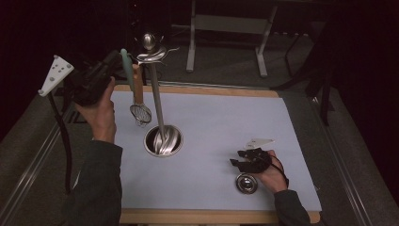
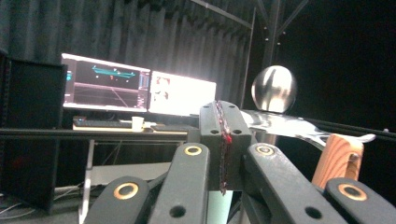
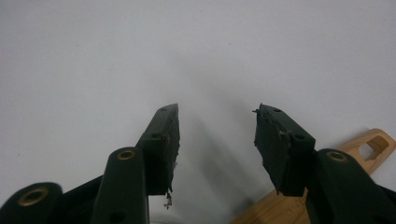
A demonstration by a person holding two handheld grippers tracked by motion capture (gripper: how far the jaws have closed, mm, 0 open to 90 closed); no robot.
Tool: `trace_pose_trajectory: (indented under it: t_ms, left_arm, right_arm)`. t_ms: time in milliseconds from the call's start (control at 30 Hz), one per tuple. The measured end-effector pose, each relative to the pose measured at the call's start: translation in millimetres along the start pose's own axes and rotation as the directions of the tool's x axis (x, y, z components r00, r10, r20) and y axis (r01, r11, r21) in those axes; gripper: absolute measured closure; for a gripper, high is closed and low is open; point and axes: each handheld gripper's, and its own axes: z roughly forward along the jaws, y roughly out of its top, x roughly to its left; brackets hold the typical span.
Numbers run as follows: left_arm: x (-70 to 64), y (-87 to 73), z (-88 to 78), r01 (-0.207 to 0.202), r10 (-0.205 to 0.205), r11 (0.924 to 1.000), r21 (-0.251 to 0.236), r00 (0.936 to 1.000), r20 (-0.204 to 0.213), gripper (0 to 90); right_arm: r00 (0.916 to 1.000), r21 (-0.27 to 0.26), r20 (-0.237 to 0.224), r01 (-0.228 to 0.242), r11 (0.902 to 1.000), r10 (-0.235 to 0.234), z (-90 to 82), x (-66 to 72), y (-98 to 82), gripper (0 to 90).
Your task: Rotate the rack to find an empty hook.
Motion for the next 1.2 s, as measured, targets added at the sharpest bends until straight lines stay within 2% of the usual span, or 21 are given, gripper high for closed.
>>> trace_pose_trajectory:
  t_ms: [133, 567, 1000, 1200]
  left_arm:
    - [3.5, -0.8, 3.6, 0.019, -0.019, 0.9998, -0.001, 0.9998, -0.008, 89.8]
    - [3.9, 3.0, 4.9, -0.004, 0.004, 0.9995, 0.03, 1.0, -0.008, 89.5]
    - [6.4, 4.9, 11.3, 0.001, 0.0, 0.9988, 0.049, 0.9996, -0.027, 89.0]
    - [6.9, 5.5, 9.0, 0.003, -0.001, 0.9987, 0.051, 0.9997, -0.024, 89.0]
  right_arm:
    - [1.0, 0.0, -0.001, 0.0, 1.0, 0.0, -0.1, 0.1, -0.1, 49.4]
    - [0.9999, -0.006, 0.014, -0.001, 1.0, 0.001, -2.1, -2.7, -1.3, 49.3]
    - [0.9998, -0.007, 0.021, -0.001, 1.0, 0.001, -2.6, -3.7, -2.5, 49.3]
    - [0.9997, -0.01, 0.026, -0.003, 0.9999, 0.004, -4.3, -4.8, -3.0, 49.3]
